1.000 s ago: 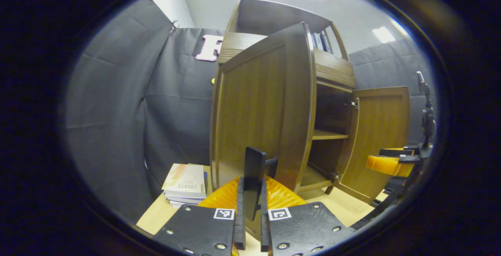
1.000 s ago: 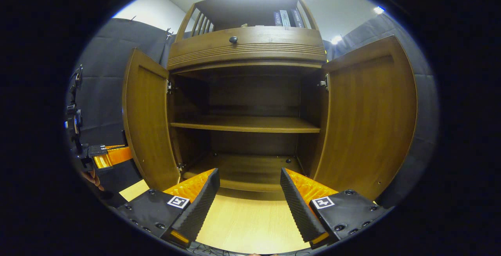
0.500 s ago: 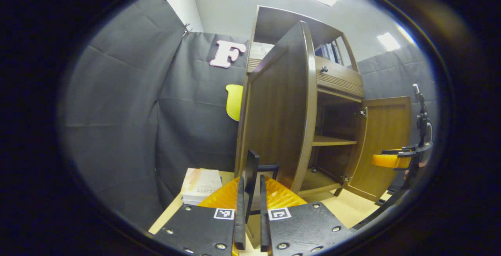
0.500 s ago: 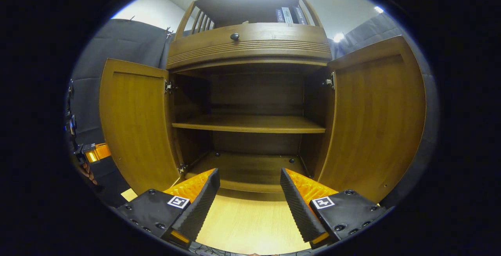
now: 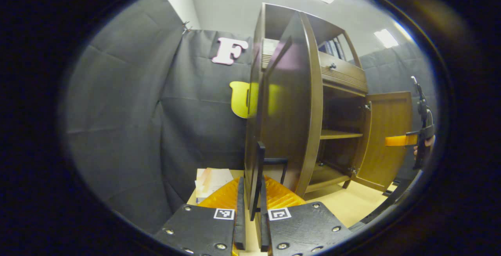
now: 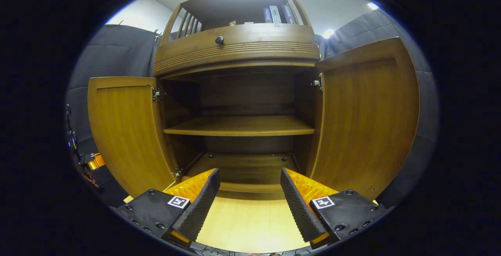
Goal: Open the right door of the double-door shoe cabinet with the right hand, and open the left door with the left hand.
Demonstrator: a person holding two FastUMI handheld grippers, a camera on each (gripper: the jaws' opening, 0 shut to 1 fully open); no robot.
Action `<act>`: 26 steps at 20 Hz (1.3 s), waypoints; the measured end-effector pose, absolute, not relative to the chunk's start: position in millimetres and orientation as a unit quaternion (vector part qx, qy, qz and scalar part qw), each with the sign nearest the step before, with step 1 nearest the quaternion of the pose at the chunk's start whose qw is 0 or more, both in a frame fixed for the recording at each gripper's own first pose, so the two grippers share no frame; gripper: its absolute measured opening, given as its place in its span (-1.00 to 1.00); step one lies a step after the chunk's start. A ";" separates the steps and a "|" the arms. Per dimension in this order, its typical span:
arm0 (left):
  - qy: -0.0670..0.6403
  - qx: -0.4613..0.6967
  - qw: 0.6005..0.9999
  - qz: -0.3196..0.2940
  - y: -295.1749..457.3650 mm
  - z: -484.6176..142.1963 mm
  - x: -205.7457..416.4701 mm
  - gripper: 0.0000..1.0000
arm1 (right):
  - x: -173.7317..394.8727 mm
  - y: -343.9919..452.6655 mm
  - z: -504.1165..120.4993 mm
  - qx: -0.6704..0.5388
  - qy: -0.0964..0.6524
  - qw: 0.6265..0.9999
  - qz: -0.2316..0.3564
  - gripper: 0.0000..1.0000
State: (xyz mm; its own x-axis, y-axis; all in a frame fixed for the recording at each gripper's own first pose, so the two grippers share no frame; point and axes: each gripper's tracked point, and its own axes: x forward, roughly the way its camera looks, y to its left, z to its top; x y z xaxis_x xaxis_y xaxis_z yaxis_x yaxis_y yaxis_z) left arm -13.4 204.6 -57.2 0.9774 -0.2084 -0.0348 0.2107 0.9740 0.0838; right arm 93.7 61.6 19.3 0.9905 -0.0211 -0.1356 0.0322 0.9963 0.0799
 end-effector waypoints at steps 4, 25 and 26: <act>0.024 0.049 0.994 -0.095 206.8 -58.9 -15.4 -0.67 | 93.4 49.2 24.8 0.024 0.060 0.998 -0.021 0.94; -0.042 0.002 0.993 0.107 83.1 -4.5 -195.1 -0.38 | 51.4 43.7 25.0 0.066 0.025 0.993 0.094 0.84; -0.045 -0.008 0.993 0.106 73.2 -4.7 -196.7 -0.10 | 51.1 43.8 27.5 0.068 0.019 0.993 0.096 0.94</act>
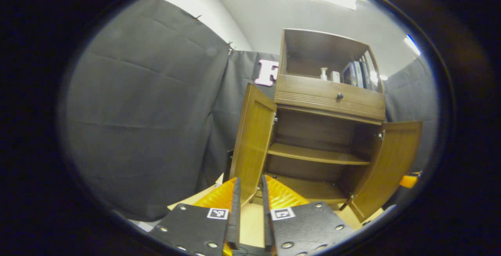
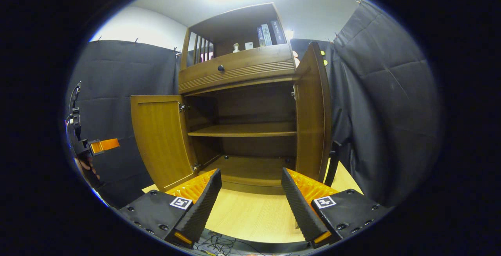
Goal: Open the right door of the double-door shoe cabinet with the right hand, and open the left door with the left hand.
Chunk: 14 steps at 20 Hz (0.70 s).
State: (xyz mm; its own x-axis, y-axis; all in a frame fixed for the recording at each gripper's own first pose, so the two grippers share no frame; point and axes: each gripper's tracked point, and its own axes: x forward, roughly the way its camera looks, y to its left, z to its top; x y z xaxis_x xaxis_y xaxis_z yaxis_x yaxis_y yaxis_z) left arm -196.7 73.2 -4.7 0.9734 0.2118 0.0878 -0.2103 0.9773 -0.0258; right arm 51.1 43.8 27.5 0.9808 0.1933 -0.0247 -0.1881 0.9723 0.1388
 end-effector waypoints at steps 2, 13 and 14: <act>-0.056 0.009 0.993 0.105 62.8 4.1 -201.8 0.45 | 50.5 44.0 32.0 0.073 0.010 0.992 0.099 0.84; -0.024 0.105 0.993 0.056 9.2 4.2 -204.4 1.00 | 52.5 28.3 27.6 0.097 0.020 0.994 0.042 0.84; -0.020 0.102 0.993 0.047 6.3 0.9 -202.7 1.00 | 51.2 26.0 26.2 0.095 0.023 0.995 0.036 0.84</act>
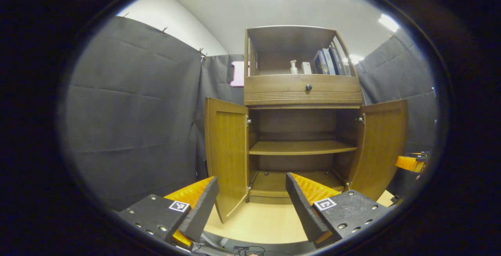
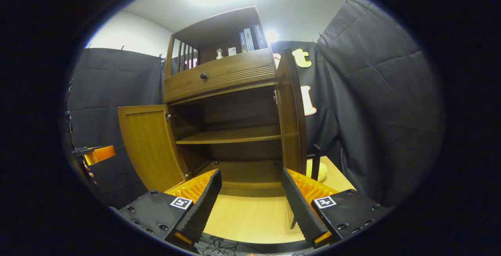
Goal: Open the right door of the double-door shoe cabinet with the right hand, and open the left door with the left hand.
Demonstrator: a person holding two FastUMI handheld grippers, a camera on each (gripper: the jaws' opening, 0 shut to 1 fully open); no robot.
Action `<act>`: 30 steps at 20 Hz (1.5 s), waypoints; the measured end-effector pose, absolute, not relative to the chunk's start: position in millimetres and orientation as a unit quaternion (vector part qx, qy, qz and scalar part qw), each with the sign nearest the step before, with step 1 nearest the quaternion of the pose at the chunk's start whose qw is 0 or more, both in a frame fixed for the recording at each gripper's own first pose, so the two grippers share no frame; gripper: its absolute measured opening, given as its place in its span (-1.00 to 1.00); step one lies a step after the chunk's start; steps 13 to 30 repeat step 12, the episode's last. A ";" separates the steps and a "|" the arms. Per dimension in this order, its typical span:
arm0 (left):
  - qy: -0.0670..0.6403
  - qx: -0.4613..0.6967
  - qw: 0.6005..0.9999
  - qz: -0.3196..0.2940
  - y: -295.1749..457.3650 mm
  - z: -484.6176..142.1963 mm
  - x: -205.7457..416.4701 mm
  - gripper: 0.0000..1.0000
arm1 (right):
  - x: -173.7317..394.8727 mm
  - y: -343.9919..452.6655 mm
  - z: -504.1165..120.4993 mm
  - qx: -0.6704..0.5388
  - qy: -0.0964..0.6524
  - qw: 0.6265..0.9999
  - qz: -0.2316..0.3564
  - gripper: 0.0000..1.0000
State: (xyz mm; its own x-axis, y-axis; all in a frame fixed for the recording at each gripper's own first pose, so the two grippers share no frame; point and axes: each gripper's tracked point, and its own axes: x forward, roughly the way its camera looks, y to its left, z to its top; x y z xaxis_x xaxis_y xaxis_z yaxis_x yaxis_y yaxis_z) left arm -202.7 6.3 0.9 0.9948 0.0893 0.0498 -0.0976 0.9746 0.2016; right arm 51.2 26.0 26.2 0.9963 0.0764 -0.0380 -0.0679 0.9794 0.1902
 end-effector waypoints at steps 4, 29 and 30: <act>-0.015 0.106 0.994 -0.003 -10.4 -11.4 -179.3 1.00 | 47.8 15.0 22.9 0.089 0.032 0.996 -0.005 0.84; -0.020 0.145 0.983 -0.112 -32.7 -38.5 -112.4 1.00 | 57.6 11.1 30.7 0.097 0.025 0.990 -0.099 0.84; -0.020 0.145 0.983 -0.112 -32.7 -38.5 -112.4 1.00 | 57.6 11.1 30.7 0.097 0.025 0.990 -0.099 0.84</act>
